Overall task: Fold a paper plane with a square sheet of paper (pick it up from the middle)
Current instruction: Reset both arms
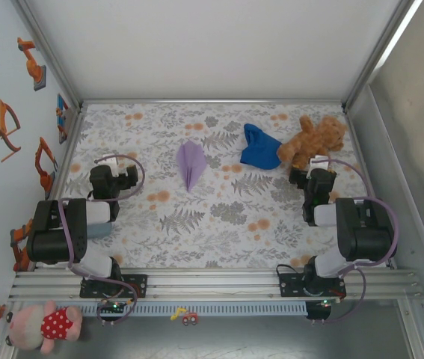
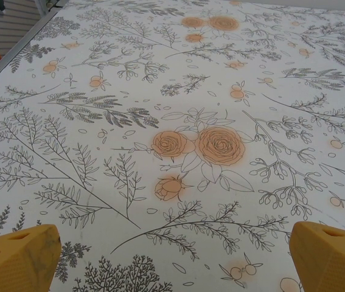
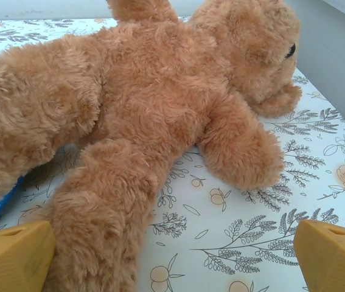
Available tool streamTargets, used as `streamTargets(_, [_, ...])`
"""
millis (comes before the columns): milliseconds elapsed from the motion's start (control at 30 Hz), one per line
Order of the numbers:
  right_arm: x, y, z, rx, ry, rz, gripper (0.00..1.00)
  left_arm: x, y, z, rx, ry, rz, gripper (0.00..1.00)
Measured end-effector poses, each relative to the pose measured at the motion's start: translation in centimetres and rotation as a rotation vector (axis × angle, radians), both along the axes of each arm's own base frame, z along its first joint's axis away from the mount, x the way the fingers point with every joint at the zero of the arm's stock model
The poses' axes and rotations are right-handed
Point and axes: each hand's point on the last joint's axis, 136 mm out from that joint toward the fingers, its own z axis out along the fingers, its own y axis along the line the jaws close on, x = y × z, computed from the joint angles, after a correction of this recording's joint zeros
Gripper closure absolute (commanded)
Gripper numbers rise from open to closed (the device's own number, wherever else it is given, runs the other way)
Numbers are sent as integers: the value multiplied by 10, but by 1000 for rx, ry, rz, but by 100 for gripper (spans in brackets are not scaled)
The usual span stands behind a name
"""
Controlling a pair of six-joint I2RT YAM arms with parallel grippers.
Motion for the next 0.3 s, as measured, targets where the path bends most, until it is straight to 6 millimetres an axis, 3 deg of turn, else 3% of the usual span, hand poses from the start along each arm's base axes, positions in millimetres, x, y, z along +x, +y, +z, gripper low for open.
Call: streamTargets(300, [0, 1, 0, 6, -1, 7, 1, 0, 0, 0, 0, 0, 0, 4])
